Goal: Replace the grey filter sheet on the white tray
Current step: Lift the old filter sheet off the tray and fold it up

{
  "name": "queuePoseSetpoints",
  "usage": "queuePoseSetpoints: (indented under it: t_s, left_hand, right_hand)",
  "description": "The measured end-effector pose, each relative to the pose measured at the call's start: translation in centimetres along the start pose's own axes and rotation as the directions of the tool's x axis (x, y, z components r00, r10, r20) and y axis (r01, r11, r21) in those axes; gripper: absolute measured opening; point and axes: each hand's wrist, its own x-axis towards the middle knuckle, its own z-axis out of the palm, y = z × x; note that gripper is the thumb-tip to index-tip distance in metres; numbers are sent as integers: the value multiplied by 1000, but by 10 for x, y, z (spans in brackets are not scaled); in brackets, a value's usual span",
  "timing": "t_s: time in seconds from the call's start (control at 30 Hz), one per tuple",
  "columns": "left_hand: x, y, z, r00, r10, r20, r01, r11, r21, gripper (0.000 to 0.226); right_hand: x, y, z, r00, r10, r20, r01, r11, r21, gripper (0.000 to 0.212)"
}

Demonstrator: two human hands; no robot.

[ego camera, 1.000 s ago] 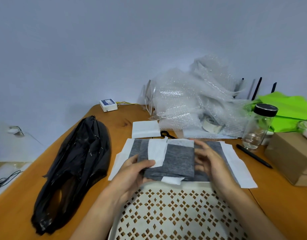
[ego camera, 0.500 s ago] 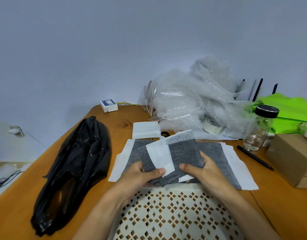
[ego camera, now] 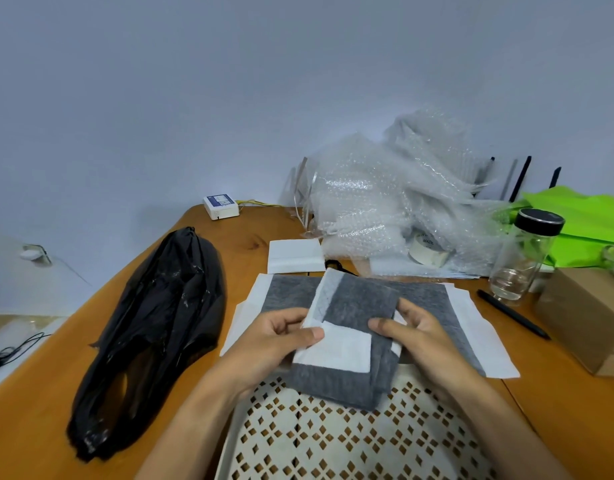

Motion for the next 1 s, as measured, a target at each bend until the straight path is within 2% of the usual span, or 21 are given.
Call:
queuePoseSetpoints:
  t_s: [0.1, 0.17, 0.27, 0.43, 0.63, 0.77, 1.0]
  left_hand:
    - [1, -3, 4, 1000, 18, -3, -17, 999, 35, 28]
    - [2, -5, 5, 999, 42, -34, -41, 999, 27, 30]
    - [5, -7, 6, 994, 67, -85, -66, 998, 22, 30]
    - [8, -11, 7, 991, 94, -100, -90, 995, 37, 39]
    - [10, -11, 7, 983, 124, -136, -113, 990, 87, 40]
    - [10, -11, 8, 988, 92, -124, -81, 993, 89, 36]
    - [6, -8, 9, 996, 26, -81, -27, 1000, -8, 39]
  right_hand:
    - [-2, -3, 3, 999, 29, 46, -30, 999, 24, 27]
    - [-3, -2, 4, 994, 66, 92, -68, 997, 21, 41]
    - [-6, -1, 6, 985, 74, 157, -63, 995, -74, 43]
    - [-8, -2, 9, 989, 39, 141, -16, 987, -159, 29]
    - [-13, -5, 10, 986, 25, 167, 2, 988, -156, 36]
    - [-8, -1, 10, 989, 69, 131, -46, 985, -169, 29]
    - [-5, 1, 8, 989, 77, 128, -60, 989, -135, 19]
